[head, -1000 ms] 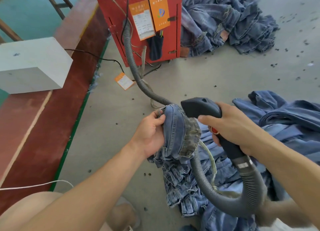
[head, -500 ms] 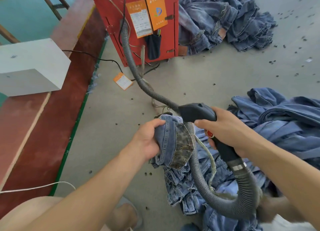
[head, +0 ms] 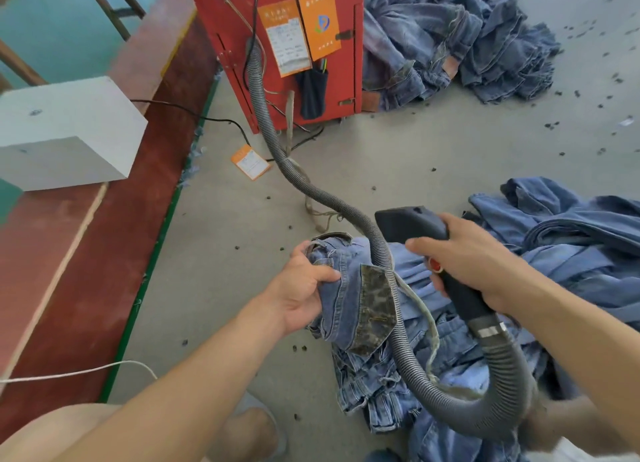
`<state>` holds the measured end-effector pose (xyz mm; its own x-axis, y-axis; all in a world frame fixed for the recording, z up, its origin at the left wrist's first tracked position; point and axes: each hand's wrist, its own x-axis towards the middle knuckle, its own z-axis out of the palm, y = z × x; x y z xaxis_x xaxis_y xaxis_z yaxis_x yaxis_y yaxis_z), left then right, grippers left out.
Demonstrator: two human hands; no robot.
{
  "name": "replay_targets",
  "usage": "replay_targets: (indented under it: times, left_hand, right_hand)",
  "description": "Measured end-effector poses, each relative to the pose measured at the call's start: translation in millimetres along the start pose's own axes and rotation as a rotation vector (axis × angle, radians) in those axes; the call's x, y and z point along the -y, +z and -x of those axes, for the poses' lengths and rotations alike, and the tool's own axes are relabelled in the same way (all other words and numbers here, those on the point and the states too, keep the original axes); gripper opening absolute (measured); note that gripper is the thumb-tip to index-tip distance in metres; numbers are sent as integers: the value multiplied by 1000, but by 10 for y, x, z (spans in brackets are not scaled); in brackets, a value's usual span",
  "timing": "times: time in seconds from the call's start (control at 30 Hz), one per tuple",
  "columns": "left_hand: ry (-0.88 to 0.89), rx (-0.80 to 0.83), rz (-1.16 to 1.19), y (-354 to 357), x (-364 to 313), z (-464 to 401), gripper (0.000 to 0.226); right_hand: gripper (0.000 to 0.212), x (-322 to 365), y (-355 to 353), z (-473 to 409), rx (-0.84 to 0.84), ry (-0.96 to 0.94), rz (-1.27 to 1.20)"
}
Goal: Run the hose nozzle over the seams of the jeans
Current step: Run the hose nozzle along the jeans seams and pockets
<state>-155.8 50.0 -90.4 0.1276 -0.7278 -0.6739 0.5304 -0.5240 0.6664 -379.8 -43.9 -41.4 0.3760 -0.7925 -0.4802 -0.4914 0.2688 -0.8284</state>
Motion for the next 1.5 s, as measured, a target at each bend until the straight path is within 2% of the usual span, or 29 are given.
replay_targets:
  times: [0.1,0.27,0.37,0.43,0.5,0.57,0.7,0.77,0.87,0.97,1.03,1.2,1.4,1.5]
  left_hand:
    - [82,7,-135,-39,7,13,92]
    - [143,69,-251,3,46,59,97]
    - [172,61,-254,10,18,67,93]
    - [162,53,-221,-3,-14,85,90]
    - [149,63,-198,-14,-22,113,87]
    - [149,81,-163,-33,-24,111,84]
    - [154,125,-123,-65,-25,71,83]
    - [164,148,-141,-75,-22,49,83]
    - [166,149,-90,-78,-111,9,65]
    - [186,-67,-150,-76,-186,-34,33]
    - [181,-161,-181,-105,-182,-62,25]
    - [106,-112,-80,-173,-222,-50,42]
    - [76,-17,58,-85,-89,23,58]
    - [113,8,48,1,-22,27,65]
  right_hand:
    - [14,28,-150,34,85,-1,45]
    - [11,131,55,192,316,-92,290]
    - [13,112,238,141,220,-109,221]
    - [13,101,270,86,89,-70,120]
    - [16,94,212,58,28,-8,2]
    - [19,88,115,76,82,28,0]
    - [13,107,115,186,295,-62,230]
    - [12,113,193,188,276,-106,296]
    - [15,106,237,134,109,-122,313]
    - [15,101,196,130,54,-142,304]
    - [15,102,149,152,35,-150,276]
    - [13,141,-33,196,-4,-97,122]
    - [17,158,99,375,171,81,-40]
    - [15,157,212,434,236,101,-40]
